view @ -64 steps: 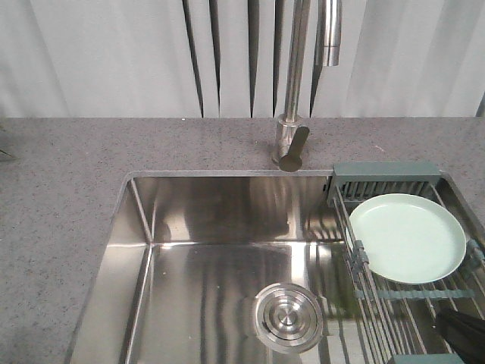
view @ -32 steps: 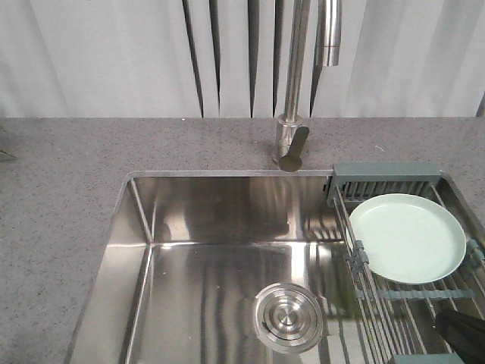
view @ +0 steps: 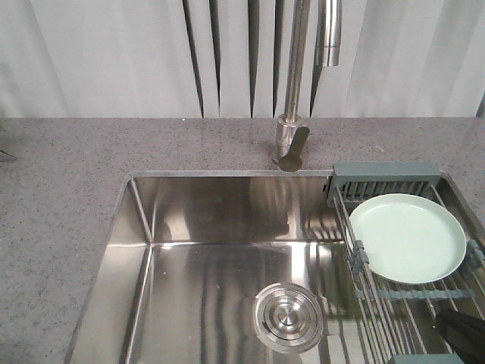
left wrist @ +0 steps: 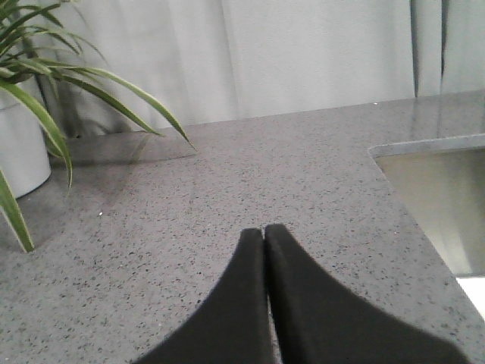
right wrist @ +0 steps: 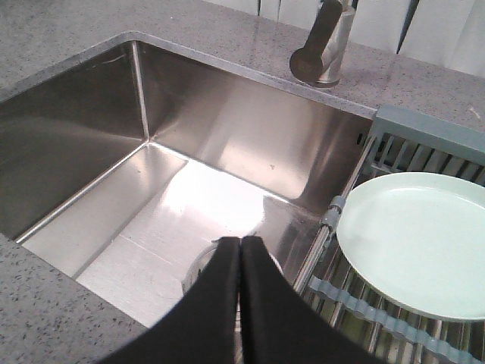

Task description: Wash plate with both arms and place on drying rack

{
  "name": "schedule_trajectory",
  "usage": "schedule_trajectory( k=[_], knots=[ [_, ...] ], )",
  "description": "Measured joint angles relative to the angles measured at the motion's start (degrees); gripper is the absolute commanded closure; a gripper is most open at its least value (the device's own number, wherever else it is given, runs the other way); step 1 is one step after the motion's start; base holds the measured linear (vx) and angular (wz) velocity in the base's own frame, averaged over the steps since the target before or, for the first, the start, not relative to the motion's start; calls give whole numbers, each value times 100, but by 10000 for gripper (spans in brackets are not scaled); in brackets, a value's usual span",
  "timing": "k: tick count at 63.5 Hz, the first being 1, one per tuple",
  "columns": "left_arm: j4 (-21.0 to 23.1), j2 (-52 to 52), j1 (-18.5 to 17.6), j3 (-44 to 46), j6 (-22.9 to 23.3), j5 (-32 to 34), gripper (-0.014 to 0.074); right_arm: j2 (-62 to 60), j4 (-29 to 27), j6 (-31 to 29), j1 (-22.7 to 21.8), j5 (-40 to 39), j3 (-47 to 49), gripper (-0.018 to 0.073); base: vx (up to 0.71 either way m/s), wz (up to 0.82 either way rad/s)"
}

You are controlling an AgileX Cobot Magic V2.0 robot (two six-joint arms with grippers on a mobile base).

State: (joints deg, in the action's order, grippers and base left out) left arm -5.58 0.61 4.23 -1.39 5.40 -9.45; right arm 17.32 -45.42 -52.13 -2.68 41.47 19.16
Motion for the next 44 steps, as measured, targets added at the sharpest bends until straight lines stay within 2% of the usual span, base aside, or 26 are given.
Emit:
schedule_trajectory(
  k=[7, 44],
  knots=[
    [0, 0, 101, -6, 124, -12, 603, 0, 0, 0, 0, 0, 0, 564, 0, 0],
    [5, 0, 99, -6, 169, -12, 603, 0, 0, 0, 0, 0, 0, 564, 0, 0]
  ],
)
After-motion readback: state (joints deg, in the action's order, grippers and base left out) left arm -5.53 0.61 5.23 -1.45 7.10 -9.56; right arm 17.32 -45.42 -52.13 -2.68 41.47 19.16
